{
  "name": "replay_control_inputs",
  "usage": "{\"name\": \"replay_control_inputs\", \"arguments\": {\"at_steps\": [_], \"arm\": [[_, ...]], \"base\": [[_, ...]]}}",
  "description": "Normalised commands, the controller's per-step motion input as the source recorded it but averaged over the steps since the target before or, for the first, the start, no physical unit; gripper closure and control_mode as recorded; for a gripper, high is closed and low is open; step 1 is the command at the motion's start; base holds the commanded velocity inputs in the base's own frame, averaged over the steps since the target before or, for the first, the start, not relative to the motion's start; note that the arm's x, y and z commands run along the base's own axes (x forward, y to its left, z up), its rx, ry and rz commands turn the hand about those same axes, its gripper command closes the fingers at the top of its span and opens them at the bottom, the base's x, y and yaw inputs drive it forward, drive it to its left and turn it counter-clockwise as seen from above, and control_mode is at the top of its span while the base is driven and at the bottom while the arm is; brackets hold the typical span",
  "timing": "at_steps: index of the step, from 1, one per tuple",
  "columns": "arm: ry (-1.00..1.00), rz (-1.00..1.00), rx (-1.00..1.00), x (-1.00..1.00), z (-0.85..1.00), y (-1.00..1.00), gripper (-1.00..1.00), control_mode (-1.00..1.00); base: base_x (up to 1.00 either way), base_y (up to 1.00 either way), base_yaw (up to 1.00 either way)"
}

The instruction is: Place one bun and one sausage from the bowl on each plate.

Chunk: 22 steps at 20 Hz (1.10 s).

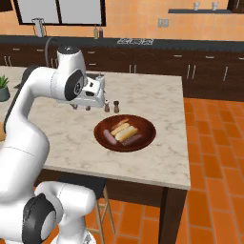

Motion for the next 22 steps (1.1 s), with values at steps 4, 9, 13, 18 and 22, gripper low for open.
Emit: {"name": "replay_control_inputs", "arguments": {"at_steps": [4, 9, 13, 18, 22], "arm": [[0.03, 0.03, 0.03, 0.37, -0.03, -0.37, -1.00, -1.00], [0.10, 0.19, 0.04, 0.96, -0.57, -0.39, -1.00, -1.00], [0.05, 0.27, 0.01, 0.73, -0.67, 0.18, -1.00, -1.00], [0.02, 0.30, 0.01, 0.58, -0.85, 0.00, -1.00, -1.00], [0.01, 0.02, -0.11, 0.24, -0.87, -0.04, -1.00, -1.00]], "base": [[0.00, 0.00, 0.00], [0.00, 0.00, 0.00], [0.00, 0.00, 0.00], [0.00, 0.00, 0.00], [0.00, 0.00, 0.00]]}}
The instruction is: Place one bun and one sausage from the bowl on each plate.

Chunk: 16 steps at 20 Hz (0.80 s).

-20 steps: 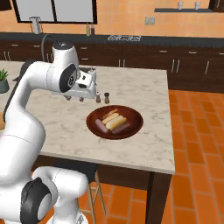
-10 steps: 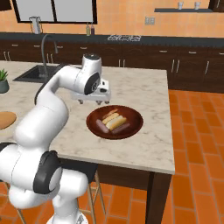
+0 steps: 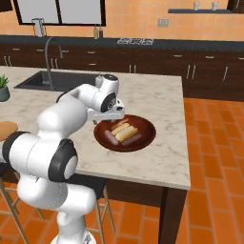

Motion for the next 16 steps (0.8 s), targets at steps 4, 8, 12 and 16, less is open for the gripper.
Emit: {"name": "replay_control_inputs", "arguments": {"at_steps": [4, 8, 12, 16], "arm": [[0.05, 0.00, -0.10, 0.27, -0.63, -0.07, -1.00, -1.00], [0.13, 0.01, 0.08, 0.18, -0.33, -0.16, -1.00, -1.00], [0.03, 0.00, 0.00, 0.06, -0.63, 0.00, -1.00, -1.00], [0.00, 0.00, -0.01, 0.05, -0.33, -0.07, -1.00, -1.00]], "base": [[0.00, 0.00, 0.00], [0.00, 0.00, 0.00], [0.00, 0.00, 0.00], [0.00, 0.00, 0.00]]}}
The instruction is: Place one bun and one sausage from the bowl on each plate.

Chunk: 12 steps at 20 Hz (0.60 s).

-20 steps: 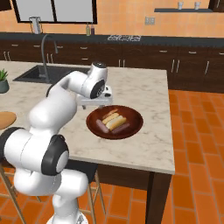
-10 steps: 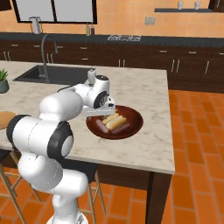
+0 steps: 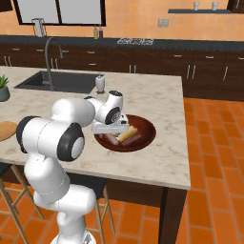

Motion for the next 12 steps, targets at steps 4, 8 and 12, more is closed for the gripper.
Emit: {"name": "replay_control_inputs", "arguments": {"at_steps": [4, 8, 12], "arm": [[0.00, 0.00, -0.04, 0.15, -0.15, -0.02, -1.00, -1.00], [-0.01, 0.00, -0.09, 0.21, -0.07, 0.00, -1.00, -1.00], [-0.06, 0.02, -0.03, 0.21, -0.06, 0.00, -1.00, -1.00]], "base": [[0.00, 0.00, 0.00], [0.00, 0.00, 0.00], [0.00, 0.00, 0.00]]}}
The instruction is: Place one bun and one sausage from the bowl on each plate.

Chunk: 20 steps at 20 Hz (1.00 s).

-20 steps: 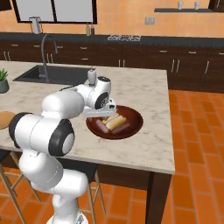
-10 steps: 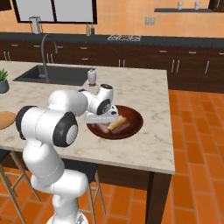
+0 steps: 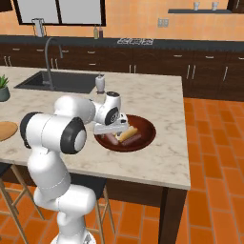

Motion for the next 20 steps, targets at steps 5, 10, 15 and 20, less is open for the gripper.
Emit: {"name": "replay_control_inputs", "arguments": {"at_steps": [5, 10, 15, 20], "arm": [[0.00, 0.04, 0.00, 0.40, -0.18, 0.00, -1.00, -1.00], [0.00, 0.03, 0.00, 0.22, -0.27, -0.01, -1.00, -1.00], [0.00, 0.01, 0.01, 0.00, -0.28, 0.00, -1.00, -1.00], [0.00, 0.00, 0.00, 0.00, -0.04, 0.00, 1.00, -1.00]], "base": [[0.00, 0.00, 0.00], [0.00, 0.00, 0.00], [0.00, 0.00, 0.00], [0.00, 0.00, 0.00]]}}
